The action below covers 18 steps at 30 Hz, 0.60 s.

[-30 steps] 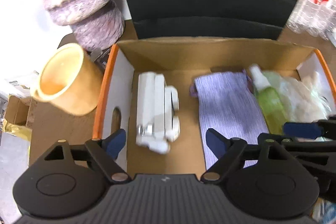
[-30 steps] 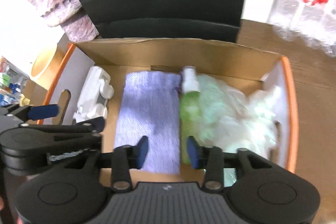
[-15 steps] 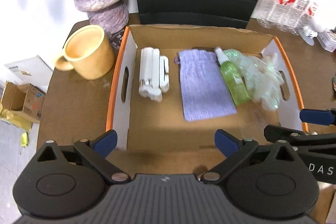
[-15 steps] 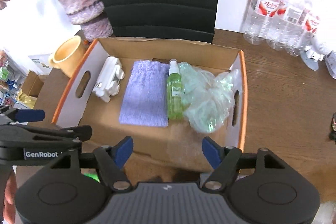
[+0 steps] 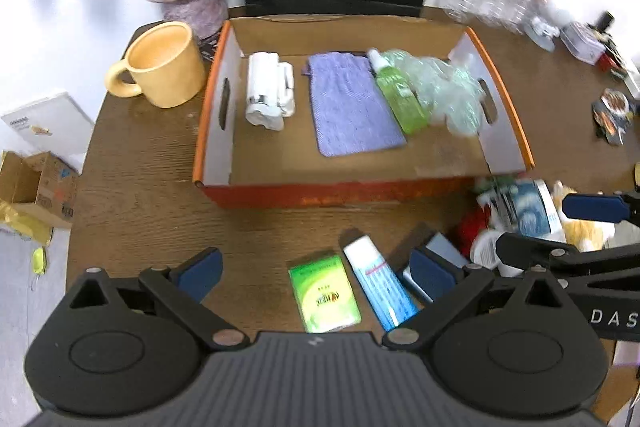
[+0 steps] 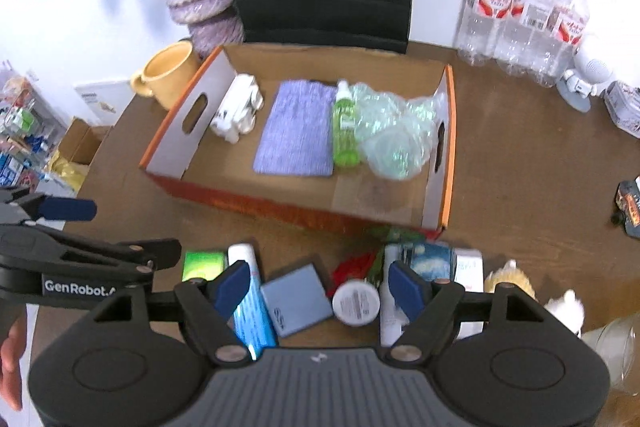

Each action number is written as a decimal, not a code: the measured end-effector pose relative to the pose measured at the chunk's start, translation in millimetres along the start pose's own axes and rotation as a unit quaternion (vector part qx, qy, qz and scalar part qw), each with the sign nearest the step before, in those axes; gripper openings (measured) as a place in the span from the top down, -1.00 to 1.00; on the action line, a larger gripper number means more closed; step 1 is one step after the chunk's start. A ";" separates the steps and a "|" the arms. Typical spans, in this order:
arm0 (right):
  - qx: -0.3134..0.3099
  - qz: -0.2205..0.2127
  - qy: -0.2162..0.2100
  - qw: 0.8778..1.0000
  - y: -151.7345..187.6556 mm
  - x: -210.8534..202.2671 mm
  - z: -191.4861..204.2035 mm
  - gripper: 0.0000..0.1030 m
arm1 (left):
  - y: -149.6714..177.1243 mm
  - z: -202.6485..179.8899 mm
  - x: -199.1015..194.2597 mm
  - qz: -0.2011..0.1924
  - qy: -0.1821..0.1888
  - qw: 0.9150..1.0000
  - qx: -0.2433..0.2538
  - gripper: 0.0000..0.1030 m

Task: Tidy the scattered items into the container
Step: 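Lift both tools out of the box and back from it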

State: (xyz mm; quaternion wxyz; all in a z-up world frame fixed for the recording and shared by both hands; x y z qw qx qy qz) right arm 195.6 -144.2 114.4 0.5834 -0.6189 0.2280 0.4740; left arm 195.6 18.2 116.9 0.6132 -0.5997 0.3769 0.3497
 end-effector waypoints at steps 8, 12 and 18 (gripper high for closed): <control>0.019 -0.067 -0.053 0.996 71.4 -17.5 6.3 -0.46 | 62.7 -16.6 -16.5 -0.078 -0.014 0.996 0.039 -1.00; 0.039 -0.090 -0.068 0.993 114.9 -20.3 6.1 -0.47 | 104.4 -25.1 -24.6 -0.130 -0.022 0.990 0.043 -1.00; 0.017 -0.170 -0.026 0.985 190.2 -12.3 3.9 -0.52 | 186.7 -34.8 -11.7 -0.222 -0.027 0.975 -0.004 -1.00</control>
Point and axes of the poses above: each gripper's, at about its wrist camera, not at the fingertips, and x roughly the way its jaws point, z to its left, y to its underside, the point moved 4 cm from there along x, roughly the way its jaws point, and after that the axes turned 5 degrees about -z, right-handed, at the moved point
